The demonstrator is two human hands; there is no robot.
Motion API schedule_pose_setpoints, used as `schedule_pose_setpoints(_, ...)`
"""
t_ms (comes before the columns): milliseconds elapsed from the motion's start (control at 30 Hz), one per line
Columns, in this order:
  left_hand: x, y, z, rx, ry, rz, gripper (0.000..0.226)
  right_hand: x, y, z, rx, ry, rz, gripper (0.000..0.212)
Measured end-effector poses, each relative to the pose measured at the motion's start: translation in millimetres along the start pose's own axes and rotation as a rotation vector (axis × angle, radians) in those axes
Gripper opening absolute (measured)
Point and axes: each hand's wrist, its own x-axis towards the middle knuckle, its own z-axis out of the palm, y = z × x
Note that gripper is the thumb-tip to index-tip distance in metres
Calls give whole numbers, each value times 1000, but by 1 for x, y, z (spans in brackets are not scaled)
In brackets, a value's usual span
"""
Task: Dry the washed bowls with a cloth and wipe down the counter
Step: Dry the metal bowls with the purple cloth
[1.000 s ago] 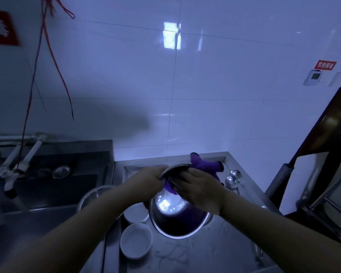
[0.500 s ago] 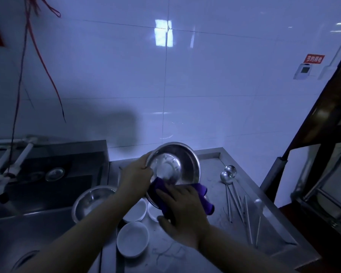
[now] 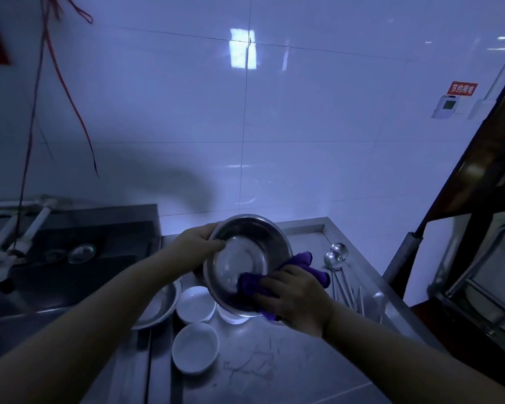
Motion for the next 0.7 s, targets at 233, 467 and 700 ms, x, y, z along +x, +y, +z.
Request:
schedule_pose_setpoints(233,-29,-24,27,1002,377,804,41,3,-7,-4,41,56,169,12)
schedule_pose_setpoints(467,-24,-28,39,1043,193,845,22,13,-6,-11,89,173,216,22)
schedule_pose_setpoints(700,-19,-40,36,-140,289,169,31,15,9,-24,304,555,845,53)
